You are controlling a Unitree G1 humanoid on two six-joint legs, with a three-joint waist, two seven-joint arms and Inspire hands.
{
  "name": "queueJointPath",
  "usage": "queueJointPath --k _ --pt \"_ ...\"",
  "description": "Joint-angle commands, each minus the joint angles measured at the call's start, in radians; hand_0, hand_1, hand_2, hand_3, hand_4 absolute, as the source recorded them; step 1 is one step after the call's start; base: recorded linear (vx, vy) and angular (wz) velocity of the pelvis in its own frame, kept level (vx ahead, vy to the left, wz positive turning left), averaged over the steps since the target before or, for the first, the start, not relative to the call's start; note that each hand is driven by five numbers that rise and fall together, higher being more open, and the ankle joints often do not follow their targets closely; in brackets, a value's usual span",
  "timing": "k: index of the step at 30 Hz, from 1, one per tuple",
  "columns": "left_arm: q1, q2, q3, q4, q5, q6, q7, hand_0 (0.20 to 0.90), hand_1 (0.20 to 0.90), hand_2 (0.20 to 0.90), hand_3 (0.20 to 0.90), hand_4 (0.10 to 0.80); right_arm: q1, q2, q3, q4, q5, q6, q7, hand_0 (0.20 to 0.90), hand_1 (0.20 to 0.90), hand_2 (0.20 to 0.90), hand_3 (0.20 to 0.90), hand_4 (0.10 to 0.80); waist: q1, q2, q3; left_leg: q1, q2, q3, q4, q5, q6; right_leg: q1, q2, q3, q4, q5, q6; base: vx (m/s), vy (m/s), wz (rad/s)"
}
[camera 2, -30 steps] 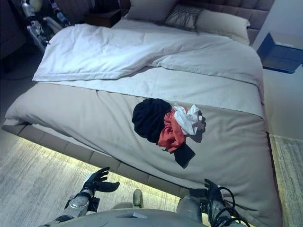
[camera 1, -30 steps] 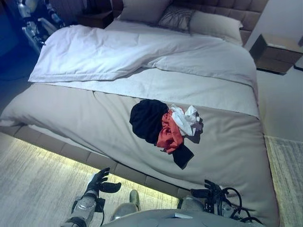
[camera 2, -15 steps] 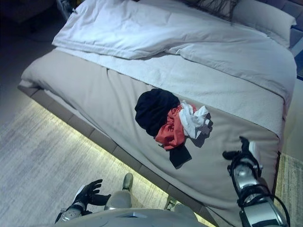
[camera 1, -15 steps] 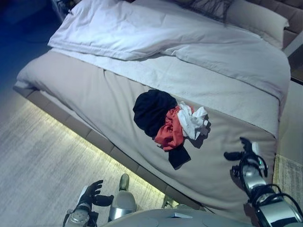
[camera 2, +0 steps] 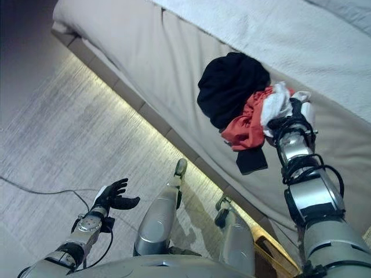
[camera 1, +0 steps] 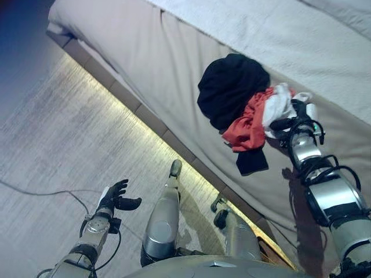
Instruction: Pick up the clothes from the bed and place them into the basket
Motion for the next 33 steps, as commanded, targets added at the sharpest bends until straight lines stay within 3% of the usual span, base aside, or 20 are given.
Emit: queueJointPath --k 1,2,3,4,5,12,16,19,25,30,33 --pt "0.077 0.057 -0.017 -0.054 -0.048 -0.035 0.027 0.9 0.9 0.9 0.9 0.8 -0.014 -0.113 0.036 0.0 0.071 0.086 -0.062 0.9 0.9 0.9 0.9 0.8 0.031 0.022 -0.041 -0.152 -0.039 0.011 0.145 -0.064 0.057 -0.124 -0.044 0.013 0.178 -0.034 -0.01 0.011 -0.042 0.2" --pt "0.08 0.059 -0.016 -0.058 -0.048 -0.032 0.027 0.9 0.9 0.9 0.9 0.8 -0.018 -0.116 0.035 0.006 0.083 0.091 -0.066 0.9 0.9 0.9 0.9 0.8 0.033 0.023 -0.041 -0.161 -0.042 0.008 0.154 -0.067 0.059 -0.132 -0.047 0.013 0.187 -0.038 -0.011 0.045 -0.028 0.19" --pt "0.096 0.063 -0.015 -0.076 -0.048 -0.023 0.022 0.9 0.9 0.9 0.9 0.8 -0.029 -0.121 0.012 0.023 0.116 0.103 -0.092 0.726 0.726 0.726 0.697 0.597 0.038 0.036 -0.037 -0.179 -0.047 0.0 0.182 -0.074 0.063 -0.146 -0.052 0.014 0.219 -0.053 -0.019 0.052 -0.003 0.11" --pt "0.105 0.066 -0.013 -0.082 -0.044 -0.021 0.016 0.9 0.9 0.9 0.9 0.8 -0.031 -0.125 0.0 0.032 0.12 0.099 -0.093 0.342 0.342 0.342 0.249 0.149 0.039 0.042 -0.038 -0.185 -0.047 0.0 0.19 -0.076 0.063 -0.148 -0.05 0.015 0.227 -0.061 -0.023 0.061 0.013 0.03" --pt "0.119 0.069 -0.01 -0.09 -0.038 -0.023 0.008 0.9 0.9 0.9 0.9 0.8 -0.033 -0.132 -0.013 0.04 0.125 0.081 -0.095 0.3 0.3 0.3 0.2 0.1 0.039 0.051 -0.037 -0.185 -0.047 0.0 0.192 -0.076 0.062 -0.144 -0.044 0.014 0.229 -0.068 -0.027 0.031 0.01 -0.03" --pt "0.156 0.073 0.008 -0.105 -0.033 -0.031 0.004 0.9 0.9 0.9 0.9 0.8 -0.012 -0.146 -0.079 0.014 0.232 -0.02 -0.148 0.3 0.3 0.3 0.2 0.1 0.029 0.06 -0.057 -0.097 -0.013 0.017 0.118 -0.057 0.039 -0.037 -0.009 0.001 0.149 -0.069 -0.031 0.043 0.006 0.0" --pt "0.174 0.064 0.003 -0.11 -0.03 -0.041 0.005 0.9 0.9 0.9 0.9 0.8 0.034 -0.166 -0.145 -0.022 0.268 -0.083 -0.153 0.3 0.3 0.3 0.2 0.1 0.015 0.038 -0.084 0.004 0.013 0.037 0.033 -0.047 0.018 0.075 0.02 -0.003 0.032 -0.049 -0.021 0.043 0.009 -0.07" --pt "0.193 0.047 0.0 -0.104 -0.011 -0.052 0.001 0.9 0.9 0.9 0.9 0.8 0.087 -0.182 -0.192 -0.059 0.286 -0.119 -0.164 0.3 0.3 0.3 0.2 0.1 0.003 0.016 -0.113 0.081 0.03 0.071 -0.055 -0.004 0.013 0.16 0.041 -0.015 -0.076 -0.004 -0.014 0.002 0.053 -0.12" --pt "0.231 -0.005 0.009 -0.072 0.028 -0.068 0.028 0.9 0.9 0.9 0.9 0.8 0.203 -0.19 -0.298 -0.163 0.358 -0.188 -0.146 0.3 0.3 0.3 0.2 0.1 -0.027 -0.024 -0.191 0.218 0.038 0.114 -0.189 0.015 -0.002 0.293 0.069 0.006 -0.213 0.017 0.014 0.066 0.06 -0.1" --pt "0.26 -0.059 0.021 -0.041 0.073 -0.058 0.051 0.9 0.9 0.9 0.9 0.8 0.385 -0.116 -0.379 -0.461 0.436 -0.326 -0.167 0.3 0.3 0.3 0.2 0.1 -0.084 -0.044 -0.269 0.312 0.031 0.144 -0.255 0.015 -0.002 0.365 0.076 0.038 -0.293 0.047 0.03 0.044 0.117 -0.07" --pt "0.262 -0.099 0.027 -0.008 0.087 -0.055 0.063 0.9 0.9 0.9 0.9 0.8 0.514 -0.024 -0.424 -0.674 0.38 -0.387 -0.204 0.3 0.3 0.3 0.2 0.1 -0.133 -0.048 -0.306 0.357 0.017 0.165 -0.277 0.0 0.008 0.384 0.072 0.058 -0.329 0.068 0.039 0.033 0.189 -0.23"
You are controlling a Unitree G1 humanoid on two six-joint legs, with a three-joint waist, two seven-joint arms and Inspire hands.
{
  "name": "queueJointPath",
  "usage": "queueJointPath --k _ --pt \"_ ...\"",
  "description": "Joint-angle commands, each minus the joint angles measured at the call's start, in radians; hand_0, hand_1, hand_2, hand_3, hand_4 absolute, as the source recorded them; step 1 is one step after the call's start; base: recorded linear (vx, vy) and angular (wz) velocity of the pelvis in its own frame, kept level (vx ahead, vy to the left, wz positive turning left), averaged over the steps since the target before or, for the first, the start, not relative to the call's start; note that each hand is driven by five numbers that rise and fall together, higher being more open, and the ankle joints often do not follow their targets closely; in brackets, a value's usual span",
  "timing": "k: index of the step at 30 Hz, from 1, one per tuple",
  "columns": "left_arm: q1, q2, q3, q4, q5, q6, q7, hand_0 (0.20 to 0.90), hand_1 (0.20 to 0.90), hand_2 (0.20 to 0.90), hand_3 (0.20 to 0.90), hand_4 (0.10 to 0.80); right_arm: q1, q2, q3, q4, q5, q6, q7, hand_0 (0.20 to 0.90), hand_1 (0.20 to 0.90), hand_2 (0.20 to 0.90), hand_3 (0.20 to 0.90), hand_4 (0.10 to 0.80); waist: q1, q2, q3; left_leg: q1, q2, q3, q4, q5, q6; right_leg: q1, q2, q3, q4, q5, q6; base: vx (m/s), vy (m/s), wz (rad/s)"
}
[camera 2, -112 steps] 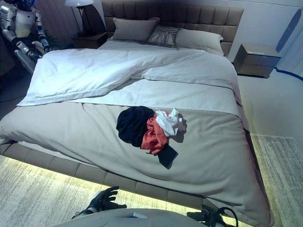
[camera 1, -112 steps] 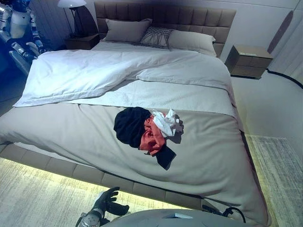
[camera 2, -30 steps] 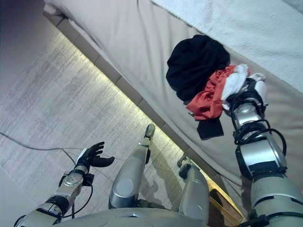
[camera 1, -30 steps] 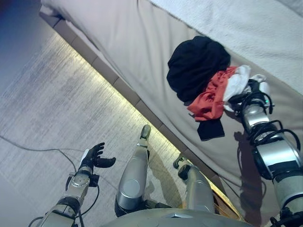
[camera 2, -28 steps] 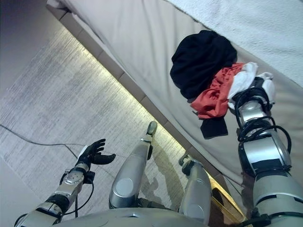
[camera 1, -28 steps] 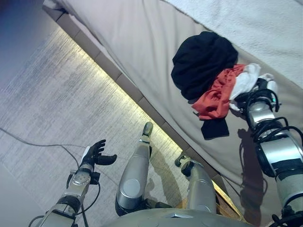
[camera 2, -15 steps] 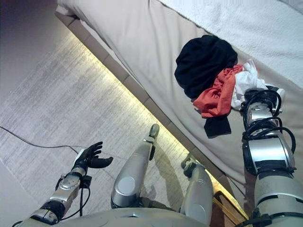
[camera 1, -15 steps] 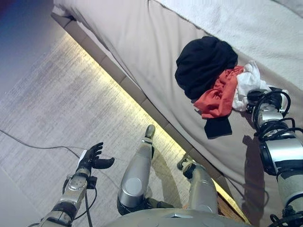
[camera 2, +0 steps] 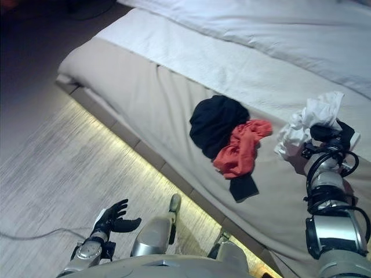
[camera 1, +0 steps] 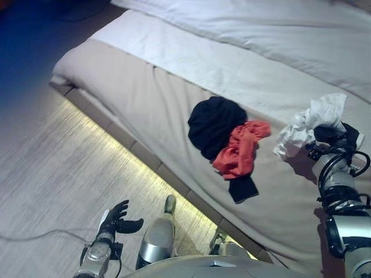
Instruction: Pick up the clothes from the bed and place them into the basket
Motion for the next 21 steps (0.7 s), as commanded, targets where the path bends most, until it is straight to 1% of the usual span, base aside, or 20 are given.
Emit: queueJointPath --k 1,3,4,5,6,7,8,10,11,12,13,14,16,17,19,20,21 --pt "0.023 -0.026 -0.006 0.063 0.058 -0.048 0.035 0.9 0.9 0.9 0.9 0.8 0.12 0.008 -0.067 -0.276 -0.068 -0.213 -0.073 0.3 0.3 0.3 0.2 0.1 -0.046 0.014 -0.126 0.02 0.034 0.048 -0.069 -0.015 -0.037 0.006 0.032 0.019 0.058 -0.075 0.015 -0.002 0.226 -0.27" --pt "0.018 -0.034 -0.009 0.06 0.072 -0.05 0.018 0.9 0.9 0.9 0.9 0.8 0.175 0.047 -0.09 -0.338 -0.084 -0.246 -0.09 0.3 0.3 0.3 0.2 0.1 -0.07 0.015 -0.136 0.039 0.026 0.061 -0.075 -0.029 -0.028 0.011 0.025 0.031 0.053 -0.069 0.023 -0.03 0.224 -0.26" --pt "0.007 -0.043 -0.017 0.056 0.085 -0.054 0.009 0.9 0.9 0.9 0.9 0.8 0.23 0.095 -0.116 -0.387 -0.085 -0.272 -0.089 0.3 0.3 0.3 0.2 0.1 -0.096 0.017 -0.144 0.06 0.018 0.073 -0.082 -0.043 -0.02 0.014 0.016 0.039 0.053 -0.065 0.031 -0.021 0.176 -0.25" --pt "0.005 -0.043 -0.018 0.056 0.084 -0.052 0.008 0.9 0.9 0.9 0.9 0.8 0.244 0.107 -0.121 -0.398 -0.087 -0.28 -0.093 0.3 0.3 0.3 0.2 0.1 -0.1 0.017 -0.145 0.067 0.015 0.076 -0.084 -0.047 -0.017 0.016 0.013 0.041 0.053 -0.064 0.035 -0.007 0.202 -0.24" --pt "-0.001 -0.045 -0.02 0.052 0.095 -0.053 0.0 0.9 0.9 0.9 0.9 0.8 0.272 0.135 -0.133 -0.42 -0.087 -0.291 -0.099 0.3 0.3 0.3 0.2 0.1 -0.114 0.017 -0.148 0.08 0.008 0.082 -0.087 -0.056 -0.01 0.019 0.005 0.048 0.053 -0.058 0.044 -0.001 0.143 -0.1" --pt "-0.008 -0.044 -0.023 0.041 0.095 -0.047 -0.001 0.9 0.9 0.9 0.9 0.8 0.304 0.166 -0.142 -0.449 -0.099 -0.299 -0.097 0.3 0.3 0.3 0.2 0.1 -0.13 0.015 -0.148 0.093 -0.002 0.092 -0.087 -0.067 0.0 0.016 -0.01 0.056 0.057 -0.049 0.057 -0.012 0.189 -0.11" --pt "-0.014 -0.038 -0.022 0.026 0.102 -0.036 -0.013 0.9 0.9 0.9 0.9 0.8 0.334 0.191 -0.143 -0.482 -0.118 -0.312 -0.12 0.3 0.3 0.3 0.2 0.1 -0.147 0.014 -0.144 0.105 -0.008 0.104 -0.087 -0.078 0.01 0.008 -0.028 0.064 0.068 -0.037 0.072 -0.023 0.167 -0.15" --pt "-0.024 -0.025 -0.027 0.002 0.117 -0.021 -0.027 0.9 0.9 0.9 0.9 0.8 0.376 0.229 -0.15 -0.519 -0.134 -0.33 -0.14 0.3 0.3 0.3 0.2 0.1 -0.172 0.01 -0.136 0.119 -0.019 0.123 -0.087 -0.092 0.024 -0.012 -0.059 0.075 0.092 -0.006 0.098 -0.045 0.15 -0.23" --pt "-0.032 -0.017 -0.033 -0.007 0.123 -0.012 -0.033 0.9 0.9 0.9 0.9 0.8 0.399 0.251 -0.156 -0.539 -0.141 -0.342 -0.144 0.3 0.3 0.3 0.2 0.1 -0.186 0.009 -0.129 0.126 -0.029 0.133 -0.087 -0.101 0.031 -0.027 -0.082 0.078 0.104 0.019 0.11 -0.061 0.145 -0.26" --pt "-0.04 -0.011 -0.036 -0.013 0.126 -0.009 -0.036 0.9 0.9 0.9 0.9 0.8 0.413 0.262 -0.159 -0.551 -0.145 -0.348 -0.145 0.3 0.3 0.3 0.2 0.1 -0.195 0.009 -0.126 0.128 -0.033 0.137 -0.087 -0.106 0.036 -0.039 -0.094 0.083 0.112 0.032 0.116 -0.06 0.152 -0.29" --pt "-0.048 -0.004 -0.04 -0.018 0.126 -0.012 -0.035 0.9 0.9 0.9 0.9 0.8 0.431 0.273 -0.163 -0.562 -0.154 -0.348 -0.144 0.3 0.3 0.3 0.2 0.1 -0.207 0.009 -0.119 0.132 -0.044 0.139 -0.087 -0.116 0.043 -0.062 -0.113 0.086 0.134 0.059 0.125 -0.058 0.152 -0.32" --pt "-0.053 0.003 -0.036 -0.023 0.119 -0.013 -0.031 0.9 0.9 0.9 0.9 0.8 0.441 0.279 -0.165 -0.565 -0.156 -0.346 -0.149 0.3 0.3 0.3 0.2 0.1 -0.212 0.009 -0.114 0.135 -0.052 0.145 -0.087 -0.123 0.048 -0.083 -0.128 0.074 0.163 0.079 0.13 -0.089 0.16 -0.38" --pt "-0.06 0.021 -0.021 -0.033 0.107 -0.002 -0.019 0.9 0.9 0.9 0.9 0.8 0.445 0.282 -0.16 -0.549 -0.128 -0.345 -0.141 0.3 0.3 0.3 0.2 0.1 -0.204 0.016 -0.105 0.14 -0.056 0.179 -0.087 -0.131 0.055 -0.114 -0.145 0.012 0.239 0.083 0.132 -0.169 0.146 -0.57" --pt "-0.066 0.034 -0.002 -0.046 0.096 0.016 -0.016 0.9 0.9 0.9 0.9 0.8 0.441 0.288 -0.152 -0.542 -0.125 -0.337 -0.144 0.3 0.3 0.3 0.2 0.1 -0.194 0.028 -0.101 0.134 -0.05 0.208 -0.084 -0.128 0.062 -0.118 -0.145 -0.033 0.289 0.065 0.122 -0.218 0.129 -0.82" --pt "-0.078 0.051 0.014 -0.049 0.105 0.032 -0.029 0.9 0.9 0.9 0.9 0.8 0.441 0.299 -0.134 -0.523 -0.109 -0.338 -0.151 0.3 0.3 0.3 0.2 0.1 -0.176 0.044 -0.096 0.126 -0.043 0.249 -0.078 -0.123 0.074 -0.107 -0.139 -0.065 0.382 0.012 0.103 -0.201 0.115 -0.9" --pt "-0.079 0.052 0.011 -0.044 0.1 0.038 -0.03 0.9 0.9 0.9 0.9 0.8 0.443 0.303 -0.119 -0.51 -0.106 -0.336 -0.132 0.3 0.3 0.3 0.2 0.1 -0.166 0.053 -0.1 0.116 -0.042 0.273 -0.076 -0.121 0.082 -0.092 -0.137 -0.092 0.437 -0.005 0.094 -0.165 0.096 -0.88" --pt "-0.079 0.049 0.005 -0.04 0.107 0.039 -0.032 0.9 0.9 0.9 0.9 0.8 0.443 0.306 -0.106 -0.496 -0.098 -0.327 -0.139 0.3 0.3 0.3 0.2 0.1 -0.16 0.056 -0.105 0.111 -0.04 0.291 -0.075 -0.118 0.082 -0.079 -0.13 -0.106 0.434 -0.017 0.086 -0.151 0.132 -0.85"
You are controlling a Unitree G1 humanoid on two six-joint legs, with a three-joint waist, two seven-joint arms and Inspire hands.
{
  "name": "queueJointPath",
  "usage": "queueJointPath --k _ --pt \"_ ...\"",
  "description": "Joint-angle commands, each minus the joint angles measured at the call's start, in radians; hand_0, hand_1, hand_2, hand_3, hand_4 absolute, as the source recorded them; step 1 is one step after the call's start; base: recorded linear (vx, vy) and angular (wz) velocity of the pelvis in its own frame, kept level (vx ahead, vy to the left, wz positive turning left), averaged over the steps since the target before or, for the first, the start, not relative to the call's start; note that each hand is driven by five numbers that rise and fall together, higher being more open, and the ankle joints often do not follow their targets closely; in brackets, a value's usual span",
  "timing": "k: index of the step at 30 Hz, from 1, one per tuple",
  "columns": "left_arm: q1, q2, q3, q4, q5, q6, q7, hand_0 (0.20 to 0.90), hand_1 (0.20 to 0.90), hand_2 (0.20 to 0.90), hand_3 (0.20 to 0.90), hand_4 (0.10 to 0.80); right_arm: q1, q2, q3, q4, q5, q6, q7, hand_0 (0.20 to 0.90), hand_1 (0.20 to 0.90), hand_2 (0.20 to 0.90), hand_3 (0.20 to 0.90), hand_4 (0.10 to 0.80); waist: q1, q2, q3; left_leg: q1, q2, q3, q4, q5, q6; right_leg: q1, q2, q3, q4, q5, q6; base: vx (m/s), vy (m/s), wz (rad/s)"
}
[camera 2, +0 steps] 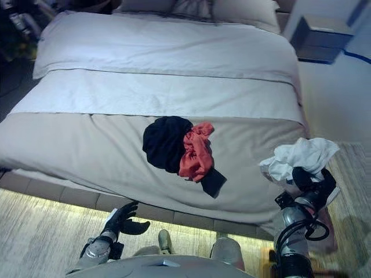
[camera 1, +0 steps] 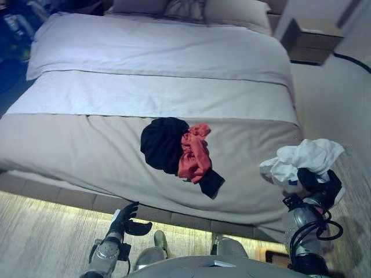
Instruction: Pick up the clothes from the bed and place them into the basket
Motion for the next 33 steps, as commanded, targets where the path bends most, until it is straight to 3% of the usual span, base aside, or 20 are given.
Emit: queueJointPath --k 1,3,4,6,9,12,13,14,15,16,18,21,26,28,29,30,32,33 --pt "-0.02 0.046 -0.007 -0.019 0.009 -0.013 0.007 0.9 0.9 0.9 0.9 0.8 -0.066 -0.046 -0.004 -0.096 -0.011 -0.122 0.024 0.3 0.3 0.3 0.2 0.1 0.044 0.023 -0.033 -0.001 -0.092 0.005 0.022 -0.124 -0.017 0.135 -0.082 -0.058 0.104 -0.054 0.05 -0.08 0.114 -0.79" --pt "-0.009 0.032 -0.016 -0.012 -0.013 -0.022 0.027 0.9 0.9 0.9 0.9 0.8 -0.08 -0.027 0.031 -0.051 -0.029 -0.103 0.014 0.3 0.3 0.3 0.2 0.1 0.073 0.011 -0.046 -0.014 -0.11 0.055 0.029 -0.143 -0.007 0.209 -0.066 -0.092 0.059 -0.104 0.059 -0.093 0.023 -0.98" --pt "-0.006 0.021 -0.018 -0.004 -0.027 -0.032 0.038 0.9 0.9 0.9 0.9 0.8 -0.085 -0.005 0.051 0.002 -0.045 -0.098 0.004 0.3 0.3 0.3 0.2 0.1 0.097 -0.009 -0.057 -0.054 -0.114 0.091 0.056 -0.141 -0.008 0.279 -0.019 -0.109 -0.048 -0.138 0.05 -0.126 -0.15 -1.37" --pt "-0.003 0.009 -0.012 -0.01 -0.007 -0.024 0.031 0.9 0.9 0.9 0.9 0.8 -0.083 0.008 0.08 0.063 -0.031 -0.106 -0.012 0.3 0.3 0.3 0.2 0.1 0.107 -0.022 -0.062 -0.09 -0.098 0.117 0.083 -0.112 -0.029 0.324 0.029 -0.08 -0.173 -0.138 0.035 -0.087 -0.183 -1.26" --pt "-0.008 0.005 -0.013 -0.025 0.001 -0.042 -0.005 0.9 0.9 0.9 0.9 0.8 -0.073 0.012 0.092 0.111 -0.02 -0.1 -0.018 0.3 0.3 0.3 0.2 0.1 0.108 -0.023 -0.062 -0.125 -0.076 0.145 0.115 -0.096 -0.04 0.345 0.068 -0.063 -0.23 -0.158 0.014 -0.121 -0.108 -0.81" --pt "-0.01 0.012 -0.02 -0.054 -0.024 -0.054 -0.025 0.9 0.9 0.9 0.9 0.8 -0.061 0.01 0.092 0.186 0.033 -0.097 0.001 0.3 0.3 0.3 0.2 0.1 0.098 -0.026 -0.065 -0.136 -0.074 0.148 0.157 -0.115 -0.032 0.326 0.08 -0.051 -0.228 -0.154 0.002 -0.124 -0.027 -0.65" --pt "-0.006 0.01 -0.018 -0.057 -0.03 -0.061 -0.029 0.9 0.9 0.9 0.9 0.8 -0.062 0.007 0.098 0.213 0.042 -0.095 0.006 0.3 0.3 0.3 0.2 0.1 0.106 -0.031 -0.063 -0.149 -0.073 0.094 0.193 -0.13 -0.034 0.315 0.078 -0.039 -0.219 -0.156 -0.005 -0.042 0.019 -0.4" --pt "0.004 0.005 -0.016 -0.054 -0.043 -0.076 -0.025 0.9 0.9 0.9 0.9 0.8 -0.071 0.0 0.112 0.239 0.049 -0.092 0.006 0.3 0.3 0.3 0.2 0.1 0.122 -0.034 -0.062 -0.157 -0.08 -0.023 0.205 -0.135 -0.042 0.299 0.08 -0.007 -0.208 -0.168 -0.014 -0.07 0.062 -0.43" --pt "0.017 -0.001 -0.014 -0.048 -0.062 -0.092 -0.016 0.9 0.9 0.9 0.9 0.8 -0.087 -0.011 0.128 0.269 0.064 -0.088 0.012 0.3 0.3 0.3 0.2 0.1 0.145 -0.037 -0.06 -0.169 -0.091 -0.156 0.214 -0.114 -0.042 0.271 0.081 0.024 -0.202 -0.16 -0.031 -0.051 0.088 -0.74" --pt "0.034 -0.012 -0.009 -0.032 -0.079 -0.107 0.001 0.9 0.9 0.9 0.9 0.8 -0.114 -0.026 0.147 0.305 0.085 -0.077 0.032 0.3 0.3 0.3 0.2 0.1 0.178 -0.042 -0.059 -0.16 -0.115 -0.339 0.226 -0.127 -0.049 0.252 0.084 0.089 -0.201 -0.161 -0.043 -0.079 0.085 -1.16" --pt "0.062 -0.029 -0.001 0.002 -0.068 -0.141 0.014 0.9 0.9 0.9 0.9 0.8 -0.156 -0.043 0.172 0.363 0.099 -0.067 0.03 0.3 0.3 0.3 0.2 0.1 0.218 -0.044 -0.06 -0.14 -0.141 -0.491 0.22 -0.133 -0.055 0.232 0.092 0.172 -0.212 -0.152 -0.055 -0.045 0.075 -1.64" --pt "0.07 -0.036 -0.021 0.04 -0.027 -0.17 0.014 0.9 0.9 0.9 0.9 0.8 -0.186 -0.041 0.195 0.421 0.111 -0.088 -0.018 0.3 0.3 0.3 0.2 0.1 0.225 -0.02 -0.057 -0.102 -0.129 -0.474 0.147 -0.107 -0.062 0.232 0.088 0.196 -0.242 -0.13 -0.04 -0.103 0.131 -1.72" --pt "0.013 -0.005 -0.05 0.069 -0.044 -0.167 -0.013 0.9 0.9 0.9 0.9 0.8 -0.207 -0.025 0.184 0.486 0.104 -0.113 -0.062 0.3 0.3 0.3 0.2 0.1 0.202 0.007 -0.066 -0.055 -0.127 -0.459 0.057 -0.091 -0.066 0.187 0.024 0.182 -0.253 -0.068 0.028 -0.116 0.146 -0.62" --pt "0.004 0.009 -0.045 0.08 -0.041 -0.163 -0.011 0.9 0.9 0.9 0.9 0.8 -0.216 -0.016 0.178 0.514 0.109 -0.089 -0.052 0.3 0.3 0.3 0.2 0.1 0.202 0.013 -0.064 -0.028 -0.126 -0.44 0.031 -0.095 -0.06 0.154 -0.005 0.148 -0.201 -0.049 0.049 -0.079 0.067 -0.37" --pt "0.007 0.017 -0.036 0.08 -0.038 -0.158 -0.008 0.9 0.9 0.9 0.9 0.8 -0.223 -0.013 0.181 0.535 0.119 -0.081 -0.034 0.3 0.3 0.3 0.2 0.1 0.216 0.016 -0.061 -0.017 -0.122 -0.415 0.025 -0.096 -0.058 0.14 -0.028 0.09 -0.136 -0.032 0.055 -0.12 0.061 -0.43" --pt "0.012 0.023 -0.021 0.078 -0.034 -0.156 -0.002 0.9 0.9 0.9 0.9 0.8 -0.236 -0.014 0.189 0.556 0.122 -0.074 -0.02 0.3 0.3 0.3 0.2 0.1 0.237 0.025 -0.06 -0.013 -0.112 -0.386 0.019 -0.091 -0.055 0.139 -0.051 0.026 -0.066 -0.036 0.053 -0.163 0.043 -0.56" --pt "0.015 0.027 -0.013 0.081 -0.038 -0.158 0.009 0.9 0.9 0.9 0.9 0.8 -0.243 -0.014 0.183 0.573 0.113 -0.063 0.001 0.3 0.3 0.3 0.2 0.1 0.249 0.037 -0.067 -0.023 -0.108 -0.376 0.016 -0.085 -0.038 0.128 -0.073 0.027 0.054 -0.05 0.042 -0.159 0.017 -1.12" --pt "0.01 0.031 -0.024 0.094 -0.042 -0.164 0.012 0.9 0.9 0.9 0.9 0.8 -0.243 -0.016 0.177 0.584 0.119 -0.067 0.006 0.3 0.3 0.3 0.2 0.1 0.249 0.038 -0.071 -0.036 -0.11 -0.374 0.02 -0.081 -0.028 0.123 -0.064 0.042 0.107 -0.074 0.037 -0.113 -0.045 -0.86"
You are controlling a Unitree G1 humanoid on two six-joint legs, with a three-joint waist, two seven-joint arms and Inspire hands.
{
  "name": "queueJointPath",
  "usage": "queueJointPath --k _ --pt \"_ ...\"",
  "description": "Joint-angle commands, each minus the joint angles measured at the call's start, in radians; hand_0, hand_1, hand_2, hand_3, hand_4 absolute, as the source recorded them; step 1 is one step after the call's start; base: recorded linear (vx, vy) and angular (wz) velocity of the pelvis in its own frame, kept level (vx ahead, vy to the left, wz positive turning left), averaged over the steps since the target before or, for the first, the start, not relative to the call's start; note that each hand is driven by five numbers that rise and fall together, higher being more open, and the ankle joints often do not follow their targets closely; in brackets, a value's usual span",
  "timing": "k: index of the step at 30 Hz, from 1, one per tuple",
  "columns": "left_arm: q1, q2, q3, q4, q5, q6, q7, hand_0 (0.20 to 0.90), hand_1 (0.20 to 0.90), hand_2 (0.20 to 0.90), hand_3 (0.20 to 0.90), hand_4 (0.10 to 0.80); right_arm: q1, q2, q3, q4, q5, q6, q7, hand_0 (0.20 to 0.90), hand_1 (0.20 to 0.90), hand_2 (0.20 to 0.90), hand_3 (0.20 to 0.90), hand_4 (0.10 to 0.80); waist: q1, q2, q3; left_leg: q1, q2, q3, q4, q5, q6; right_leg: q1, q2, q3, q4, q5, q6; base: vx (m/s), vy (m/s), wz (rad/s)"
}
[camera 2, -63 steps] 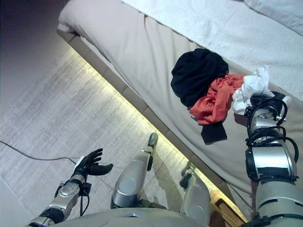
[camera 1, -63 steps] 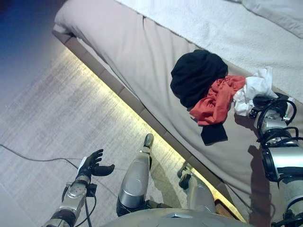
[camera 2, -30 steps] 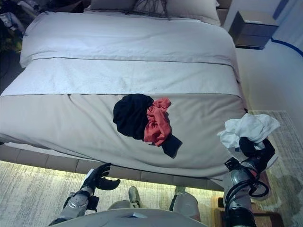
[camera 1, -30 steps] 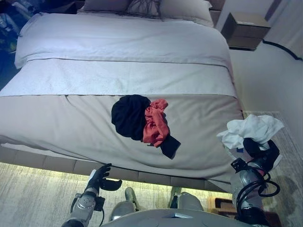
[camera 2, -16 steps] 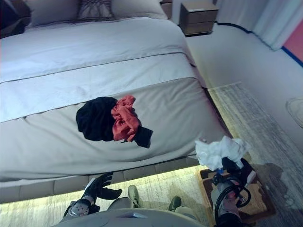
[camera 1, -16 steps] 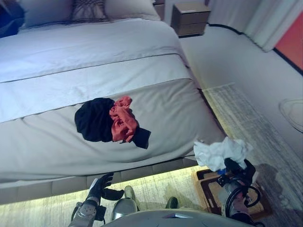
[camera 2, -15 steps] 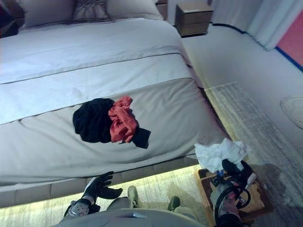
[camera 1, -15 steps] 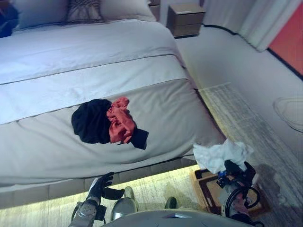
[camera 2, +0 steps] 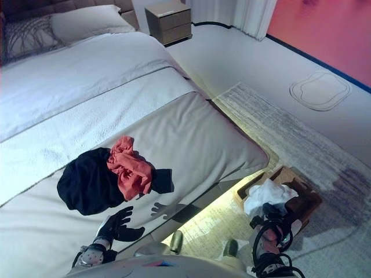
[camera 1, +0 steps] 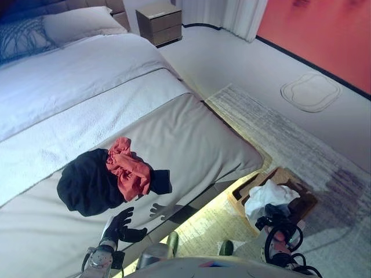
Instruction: Pick up the clothes from the bed and place them into the basket
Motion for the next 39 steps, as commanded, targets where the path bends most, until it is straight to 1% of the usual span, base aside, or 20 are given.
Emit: queueJointPath --k 1,2,3,4,7,10,13,19,22,25,26,27,28,29,30,31,32,33,35,39 --pt "-0.046 0.031 -0.006 0.024 0.003 -0.057 0.026 0.9 0.9 0.9 0.9 0.8 -0.037 -0.103 -0.009 -0.076 0.005 -0.077 0.015 0.3 0.3 0.3 0.2 0.1 0.033 -0.009 -0.034 -0.022 -0.033 -0.074 -0.019 -0.008 -0.05 0.064 -0.108 -0.105 0.361 -0.315 -0.044 -0.102 -0.1 -0.26" --pt "-0.052 0.035 -0.02 0.034 -0.012 -0.062 0.038 0.9 0.9 0.9 0.9 0.8 -0.04 -0.104 -0.008 -0.069 0.01 -0.082 0.028 0.3 0.3 0.3 0.2 0.1 0.037 -0.012 -0.034 -0.041 -0.017 -0.065 -0.007 0.003 -0.065 0.096 -0.073 -0.115 0.309 -0.374 -0.055 -0.06 -0.168 0.19" --pt "-0.06 0.028 -0.015 0.032 -0.008 -0.042 0.052 0.9 0.9 0.9 0.9 0.8 -0.043 -0.106 -0.009 -0.072 0.013 -0.073 0.026 0.3 0.3 0.3 0.2 0.1 0.039 -0.024 -0.028 -0.045 -0.018 -0.059 -0.005 0.008 -0.079 0.126 -0.05 -0.109 0.212 -0.39 -0.061 -0.057 -0.158 -0.13" --pt "-0.066 0.021 -0.013 0.033 -0.014 -0.033 0.058 0.9 0.9 0.9 0.9 0.8 -0.05 -0.109 -0.011 -0.071 0.019 -0.066 0.029 0.3 0.3 0.3 0.2 0.1 0.039 -0.029 -0.029 -0.059 -0.014 -0.054 0.0 0.019 -0.089 0.14 -0.035 -0.104 0.151 -0.382 -0.064 -0.057 -0.149 -0.38" --pt "-0.081 -0.005 -0.022 0.032 -0.011 -0.066 0.029 0.9 0.9 0.9 0.9 0.8 -0.096 -0.141 -0.003 -0.068 0.044 -0.068 0.029 0.3 0.3 0.3 0.2 0.1 0.054 -0.034 -0.019 -0.119 0.008 -0.04 0.012 0.043 -0.117 0.168 -0.015 -0.094 0.025 -0.343 -0.072 -0.186 -0.099 -0.31" --pt "-0.076 -0.014 -0.021 0.052 -0.001 -0.077 0.027 0.9 0.9 0.9 0.9 0.8 -0.11 -0.158 -0.034 -0.057 0.082 -0.065 0.033 0.3 0.3 0.3 0.2 0.1 0.07 -0.033 -0.024 -0.144 0.013 -0.046 0.013 0.057 -0.128 0.187 -0.015 -0.111 0.009 -0.341 -0.073 -0.058 -0.036 -0.15" --pt "-0.05 -0.019 -0.035 0.064 0.034 -0.109 0.026 0.9 0.9 0.9 0.9 0.8 -0.102 -0.162 -0.054 -0.066 0.127 -0.07 0.011 0.3 0.3 0.3 0.2 0.1 0.075 -0.029 -0.034 -0.132 0.009 -0.058 0.007 0.056 -0.133 0.204 -0.013 -0.127 0.001 -0.344 -0.077 0.011 0.006 0.01" --pt "-0.049 -0.022 -0.05 0.067 0.045 -0.124 0.014 0.9 0.9 0.9 0.9 0.8 -0.091 -0.148 -0.092 -0.049 0.149 -0.098 -0.042 0.3 0.3 0.3 0.2 0.1 0.069 -0.019 -0.051 -0.08 -0.008 -0.078 0.0 0.035 -0.127 0.219 -0.019 -0.135 0.016 -0.354 -0.081 0.059 0.055 0.08" --pt "-0.054 -0.016 -0.066 0.052 0.068 -0.104 -0.002 0.9 0.9 0.9 0.9 0.8 -0.095 -0.143 -0.095 -0.071 0.135 -0.095 -0.064 0.3 0.3 0.3 0.2 0.1 0.059 -0.013 -0.051 -0.054 -0.02 -0.079 -0.005 0.021 -0.114 0.212 -0.039 -0.13 0.03 -0.345 -0.067 0.06 0.08 0.02" --pt "-0.055 0.0 -0.093 0.031 0.07 -0.077 0.0 0.9 0.9 0.9 0.9 0.8 -0.122 -0.154 -0.089 -0.094 0.11 -0.07 -0.046 0.3 0.3 0.3 0.2 0.1 0.035 0.0 -0.04 -0.033 -0.032 -0.042 -0.018 0.001 -0.094 0.168 -0.09 -0.129 0.061 -0.307 -0.03 -0.033 0.104 -0.04" --pt "-0.05 0.008 -0.094 0.022 0.048 -0.067 0.013 0.9 0.9 0.9 0.9 0.8 -0.129 -0.155 -0.084 -0.103 0.102 -0.056 -0.023 0.3 0.3 0.3 0.2 0.1 0.029 0.006 -0.036 -0.026 -0.032 -0.019 -0.024 -0.002 -0.089 0.152 -0.097 -0.152 0.103 -0.306 -0.028 -0.093 0.134 -0.18" --pt "-0.043 0.015 -0.08 0.008 0.026 -0.06 0.023 0.9 0.9 0.9 0.9 0.8 -0.139 -0.154 -0.075 -0.112 0.097 -0.043 0.0 0.3 0.3 0.3 0.2 0.1 0.03 0.013 -0.03 -0.021 -0.027 0.012 -0.029 -0.002 -0.082 0.133 -0.113 -0.193 0.179 -0.301 -0.028 -0.096 0.116 -0.32" --pt "-0.037 0.019 -0.07 -0.003 0.021 -0.06 0.025 0.9 0.9 0.9 0.9 0.8 -0.145 -0.154 -0.069 -0.115 0.097 -0.041 0.007 0.3 0.3 0.3 0.2 0.1 0.033 0.016 -0.027 -0.02 -0.023 0.027 -0.03 0.0 -0.079 0.121 -0.124 -0.207 0.218 -0.305 -0.029 -0.148 0.086 -0.47" --pt "-0.037 0.025 -0.066 -0.014 0.001 -0.064 0.037 0.9 0.9 0.9 0.9 0.8 -0.158 -0.156 -0.057 -0.126 0.098 -0.032 0.022 0.3 0.3 0.3 0.2 0.1 0.035 0.016 -0.022 -0.032 -0.016 0.054 -0.024 0.005 -0.077 0.128 -0.118 -0.219 0.23 -0.336 -0.035 -0.106 0.032 -0.64" --pt "-0.037 0.026 -0.065 -0.014 0.001 -0.063 0.037 0.9 0.9 0.9 0.9 0.8 -0.158 -0.156 -0.056 -0.125 0.099 -0.032 0.023 0.3 0.3 0.3 0.2 0.1 0.037 0.015 -0.021 -0.029 -0.016 0.057 -0.023 0.002 -0.078 0.128 -0.119 -0.215 0.234 -0.341 -0.035 -0.126 -0.032 -0.6" --pt "-0.046 0.021 -0.062 -0.011 0.001 -0.066 0.054 0.9 0.9 0.9 0.9 0.8 -0.166 -0.158 -0.054 -0.122 0.101 -0.03 0.035 0.3 0.3 0.3 0.2 0.1 0.036 0.009 -0.018 -0.038 -0.015 0.067 -0.023 0.006 -0.081 0.13 -0.106 -0.209 0.197 -0.338 -0.038 -0.09 -0.092 -0.66" --pt "-0.061 0.015 -0.06 0.0 -0.019 -0.058 0.081 0.9 0.9 0.9 0.9 0.8 -0.18 -0.161 -0.053 -0.112 0.101 -0.023 0.045 0.3 0.3 0.3 0.2 0.1 0.032 0.001 -0.017 -0.049 -0.013 0.075 -0.019 0.011 -0.086 0.137 -0.084 -0.194 0.148 -0.333 -0.04 -0.101 -0.106 -0.6" --pt "-0.07 0.009 -0.058 0.004 -0.03 -0.05 0.091 0.9 0.9 0.9 0.9 0.8 -0.188 -0.161 -0.049 -0.1 0.103 -0.021 0.051 0.3 0.3 0.3 0.2 0.1 0.027 -0.004 -0.016 -0.051 -0.01 0.08 -0.016 0.014 -0.09 0.136 -0.076 -0.184 0.126 -0.324 -0.043 -0.047 -0.082 -0.62" --pt "-0.079 -0.002 -0.055 0.01 -0.01 -0.061 0.071 0.9 0.9 0.9 0.9 0.8 -0.207 -0.168 -0.037 -0.089 0.107 -0.008 0.054 0.3 0.3 0.3 0.2 0.1 0.021 -0.011 -0.012 -0.048 -0.006 0.081 -0.016 0.018 -0.094 0.138 -0.063 -0.168 0.093 -0.309 -0.047 0.004 -0.052 -0.43" --pt "-0.07 -0.014 -0.062 0.019 -0.001 -0.062 0.065 0.9 0.9 0.9 0.9 0.8 -0.219 -0.183 -0.044 -0.08 0.119 0.022 0.058 0.3 0.3 0.3 0.2 0.1 0.029 -0.021 -0.022 -0.048 -0.007 0.074 -0.019 0.019 -0.099 0.163 -0.046 -0.169 0.059 -0.313 -0.054 0.027 -0.038 -0.19"
